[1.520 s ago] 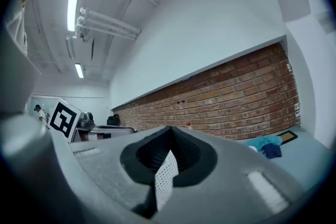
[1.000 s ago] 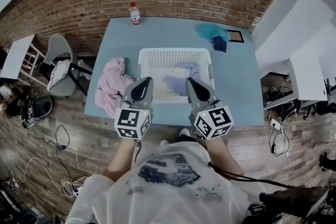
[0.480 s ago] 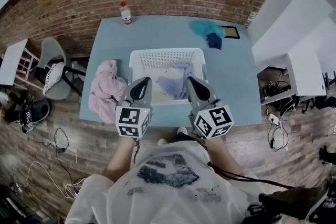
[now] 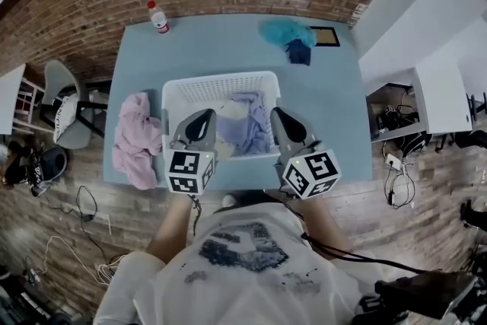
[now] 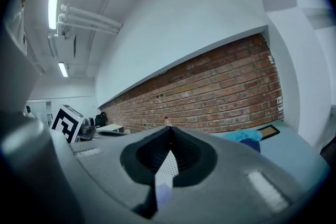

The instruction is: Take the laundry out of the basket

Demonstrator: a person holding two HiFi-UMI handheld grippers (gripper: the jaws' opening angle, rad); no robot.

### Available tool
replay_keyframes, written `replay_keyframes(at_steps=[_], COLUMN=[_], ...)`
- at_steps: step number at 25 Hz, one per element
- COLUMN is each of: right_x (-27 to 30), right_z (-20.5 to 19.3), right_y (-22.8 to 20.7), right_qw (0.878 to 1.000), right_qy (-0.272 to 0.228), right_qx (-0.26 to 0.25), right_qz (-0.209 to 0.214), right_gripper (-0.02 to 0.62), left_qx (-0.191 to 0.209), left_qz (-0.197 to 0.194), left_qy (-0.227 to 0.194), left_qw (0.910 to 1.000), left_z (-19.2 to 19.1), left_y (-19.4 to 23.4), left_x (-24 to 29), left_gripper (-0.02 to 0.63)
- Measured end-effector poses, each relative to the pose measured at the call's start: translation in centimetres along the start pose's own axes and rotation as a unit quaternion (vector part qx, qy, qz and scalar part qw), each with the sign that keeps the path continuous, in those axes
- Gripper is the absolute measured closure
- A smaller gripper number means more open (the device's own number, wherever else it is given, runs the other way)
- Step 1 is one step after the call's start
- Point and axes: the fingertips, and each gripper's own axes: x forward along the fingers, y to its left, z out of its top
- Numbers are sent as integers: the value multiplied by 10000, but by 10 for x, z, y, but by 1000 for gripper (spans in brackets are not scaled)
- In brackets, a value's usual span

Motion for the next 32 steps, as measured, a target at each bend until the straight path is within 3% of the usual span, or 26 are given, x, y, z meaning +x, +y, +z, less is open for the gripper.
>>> replay_keyframes(at_steps=[3,11,17,20,25,32], right_x=[6,17,29,35,45,61], right_z=[-2,-17,-27,-31,-34,-43], right_y=[-19,-54,-73,-84,-103,-121], right_qw=[10000,9993,9983,9978,9968,9952], right_qy=[78,298,437,484,555,659], right_qx=[45,194,302,360,446,574], right_qz=[10,121,236,277,356,439], right_gripper=[597,597,597,597,597,597], left_qx=[-71,-607,-466,-369,-314,0], left_qz=[-162,-660,-1009,-1310,-1889,-2304], left_qy=[286,1272,2068,2524,3289,3833], left_qw=[9994,9878,9720,9580,9248,8944], left_z=[-11,-54,-90,-111,-145,-181], left_y=[-7,-21,-35,-44,-61,-74], left_x=[23,74,111,124,137,147], left_gripper=[600,448,254,189,106,44])
